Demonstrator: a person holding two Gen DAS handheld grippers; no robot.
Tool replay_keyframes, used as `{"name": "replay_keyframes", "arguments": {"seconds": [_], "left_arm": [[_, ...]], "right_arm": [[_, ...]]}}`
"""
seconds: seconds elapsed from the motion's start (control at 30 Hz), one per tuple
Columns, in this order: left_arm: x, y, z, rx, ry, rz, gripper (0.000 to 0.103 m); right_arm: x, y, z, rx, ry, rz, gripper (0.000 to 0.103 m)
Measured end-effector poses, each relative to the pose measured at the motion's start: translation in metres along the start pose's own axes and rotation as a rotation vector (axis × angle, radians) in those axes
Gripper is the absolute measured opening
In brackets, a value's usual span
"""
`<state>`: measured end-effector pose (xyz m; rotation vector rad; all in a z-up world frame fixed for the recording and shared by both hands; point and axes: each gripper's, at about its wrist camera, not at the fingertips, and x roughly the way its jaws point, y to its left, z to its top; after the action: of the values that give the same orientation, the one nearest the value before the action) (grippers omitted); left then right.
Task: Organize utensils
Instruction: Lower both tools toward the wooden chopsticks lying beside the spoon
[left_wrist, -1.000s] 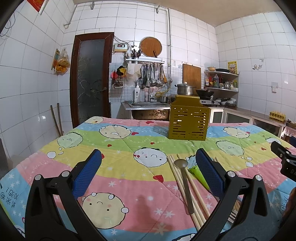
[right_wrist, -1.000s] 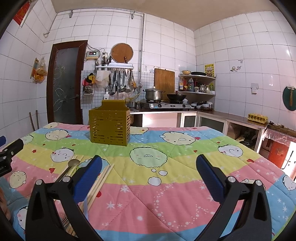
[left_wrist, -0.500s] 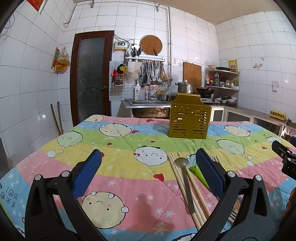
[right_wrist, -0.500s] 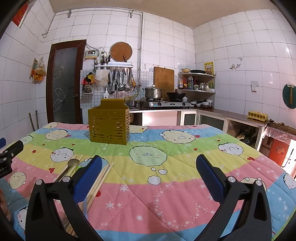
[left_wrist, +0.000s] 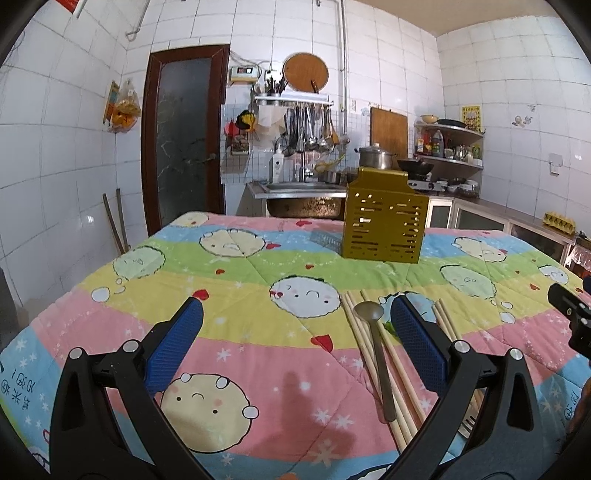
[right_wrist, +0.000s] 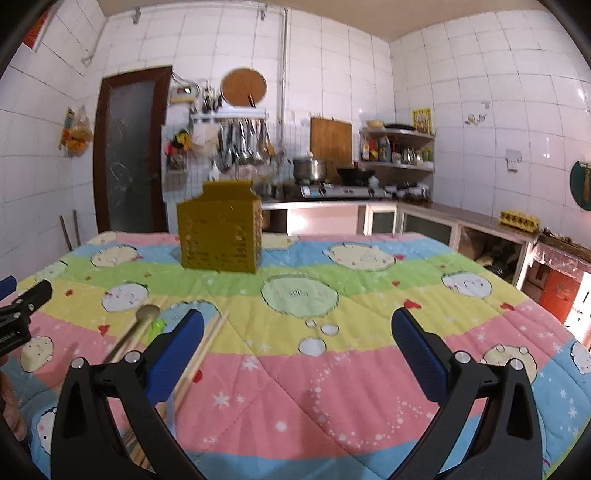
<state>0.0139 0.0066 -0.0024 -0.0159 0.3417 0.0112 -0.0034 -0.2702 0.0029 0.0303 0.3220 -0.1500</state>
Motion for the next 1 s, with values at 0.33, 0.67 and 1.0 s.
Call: {"name": "replay_keyframes", "arguments": {"seconds": [0.33,0.67,1.0], "left_arm": [[0.043,0.005,0.001,-0.023,0.215,-0.069,0.098],[0.109,-0.009,0.018,0.036,0.414,-0.061,0.098],[0.168,-0.012,0.008,-0.005,0.595,-0.102,0.098]], "right_arm": [[0.027,0.01,0.001,-0.031,0.151,-0.019,0.099],[0.09,0.024,0.011,0.069,0.364,0.026,0.099],[0.141,0.05,-0.001,0.023,0.503,-0.025,0.099]]}}
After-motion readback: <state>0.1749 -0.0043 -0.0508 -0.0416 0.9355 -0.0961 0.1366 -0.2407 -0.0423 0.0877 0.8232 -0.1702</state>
